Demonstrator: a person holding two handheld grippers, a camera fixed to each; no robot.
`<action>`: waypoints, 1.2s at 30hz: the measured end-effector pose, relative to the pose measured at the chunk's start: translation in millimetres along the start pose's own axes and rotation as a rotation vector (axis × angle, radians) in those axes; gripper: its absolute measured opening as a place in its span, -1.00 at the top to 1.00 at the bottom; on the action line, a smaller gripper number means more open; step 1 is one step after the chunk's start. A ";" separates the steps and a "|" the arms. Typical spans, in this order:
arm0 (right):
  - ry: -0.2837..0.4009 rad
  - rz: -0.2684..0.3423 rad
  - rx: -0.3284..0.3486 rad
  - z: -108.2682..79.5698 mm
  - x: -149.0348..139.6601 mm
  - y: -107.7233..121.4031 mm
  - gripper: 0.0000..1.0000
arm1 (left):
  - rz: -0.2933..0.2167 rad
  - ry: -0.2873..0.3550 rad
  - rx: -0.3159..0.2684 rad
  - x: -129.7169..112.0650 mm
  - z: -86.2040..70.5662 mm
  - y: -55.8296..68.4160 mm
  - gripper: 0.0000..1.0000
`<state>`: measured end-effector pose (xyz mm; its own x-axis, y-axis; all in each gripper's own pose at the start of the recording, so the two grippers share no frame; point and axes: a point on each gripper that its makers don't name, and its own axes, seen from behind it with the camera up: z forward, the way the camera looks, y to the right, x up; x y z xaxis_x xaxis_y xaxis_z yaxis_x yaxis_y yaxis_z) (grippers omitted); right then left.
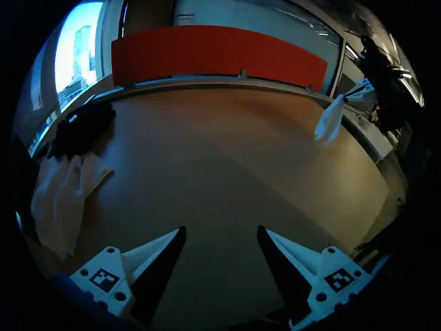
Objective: Fold towel
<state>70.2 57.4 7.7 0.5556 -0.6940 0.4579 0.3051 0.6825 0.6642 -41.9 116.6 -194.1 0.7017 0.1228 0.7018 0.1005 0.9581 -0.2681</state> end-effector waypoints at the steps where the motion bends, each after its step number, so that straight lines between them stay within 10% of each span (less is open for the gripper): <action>1: -0.003 0.003 -0.004 -0.3 -2.8 4.8 0.93 | 0.001 -0.001 0.001 0.4 0.6 0.4 -0.91; 14: -0.032 0.039 -0.026 1.7 -32.4 49.3 0.93 | 0.006 -0.018 0.011 3.9 7.8 8.4 -0.91; 36: -0.091 0.107 -0.027 -10.0 -117.6 53.4 0.93 | 0.030 -0.028 0.007 7.6 12.5 22.0 -0.91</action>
<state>28.8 177.7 -16.6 0.5139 -0.6339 0.5780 0.2693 0.7589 0.5929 -43.3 141.9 -186.5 0.6840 0.1586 0.7120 0.0749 0.9556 -0.2848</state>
